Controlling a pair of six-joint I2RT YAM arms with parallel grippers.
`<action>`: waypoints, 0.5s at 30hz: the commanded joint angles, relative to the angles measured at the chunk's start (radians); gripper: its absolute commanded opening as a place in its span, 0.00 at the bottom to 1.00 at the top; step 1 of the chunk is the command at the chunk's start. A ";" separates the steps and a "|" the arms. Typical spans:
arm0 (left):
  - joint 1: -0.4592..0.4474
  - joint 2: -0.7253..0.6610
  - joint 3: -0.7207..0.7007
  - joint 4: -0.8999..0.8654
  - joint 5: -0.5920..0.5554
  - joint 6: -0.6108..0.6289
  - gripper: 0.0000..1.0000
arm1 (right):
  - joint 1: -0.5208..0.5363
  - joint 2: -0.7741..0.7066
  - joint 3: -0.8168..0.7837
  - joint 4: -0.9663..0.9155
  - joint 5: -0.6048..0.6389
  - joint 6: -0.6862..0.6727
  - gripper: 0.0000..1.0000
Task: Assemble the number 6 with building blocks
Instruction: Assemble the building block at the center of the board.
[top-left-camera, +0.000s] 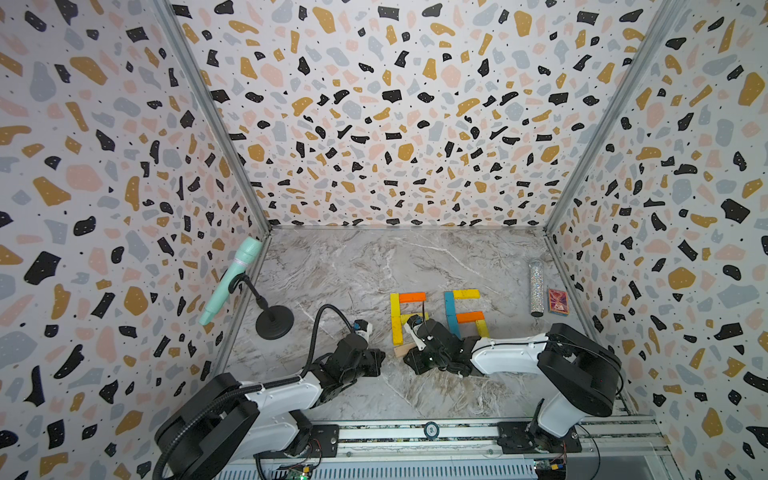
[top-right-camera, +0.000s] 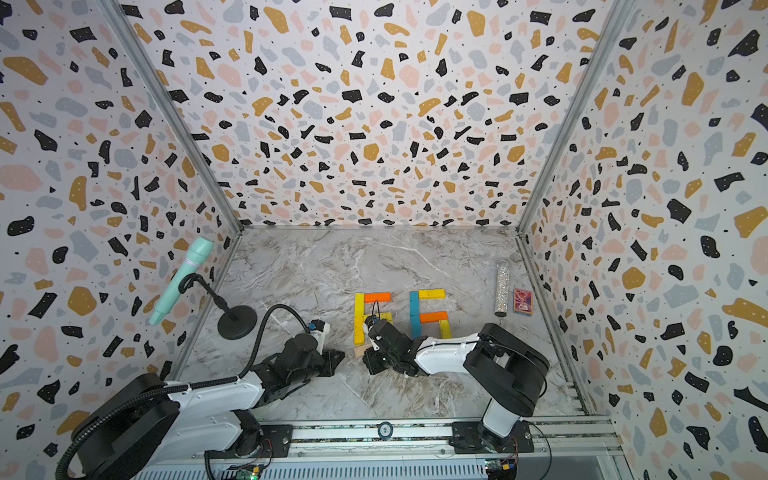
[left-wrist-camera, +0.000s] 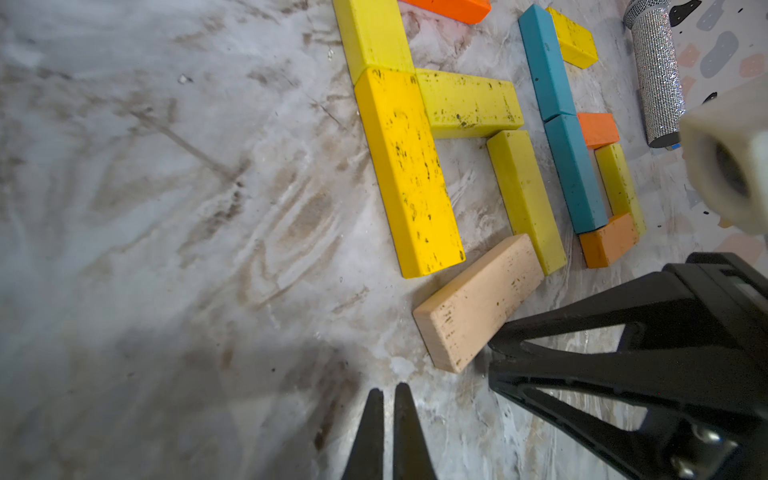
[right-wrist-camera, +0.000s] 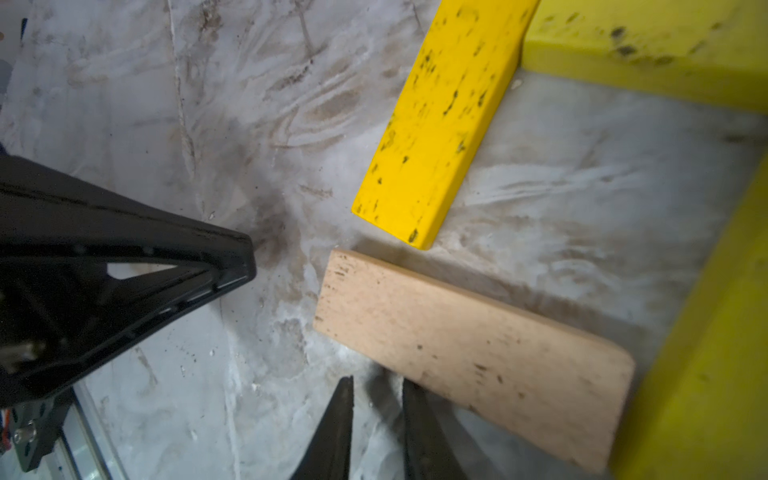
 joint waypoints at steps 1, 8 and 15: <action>-0.006 0.025 -0.006 0.051 0.025 0.006 0.00 | 0.006 0.022 0.025 -0.021 -0.009 -0.001 0.24; -0.005 0.044 -0.001 0.063 0.033 0.013 0.00 | 0.003 0.042 0.045 -0.028 0.000 0.001 0.24; -0.006 0.048 -0.001 0.062 0.032 0.014 0.00 | 0.000 0.060 0.065 -0.042 0.001 -0.009 0.24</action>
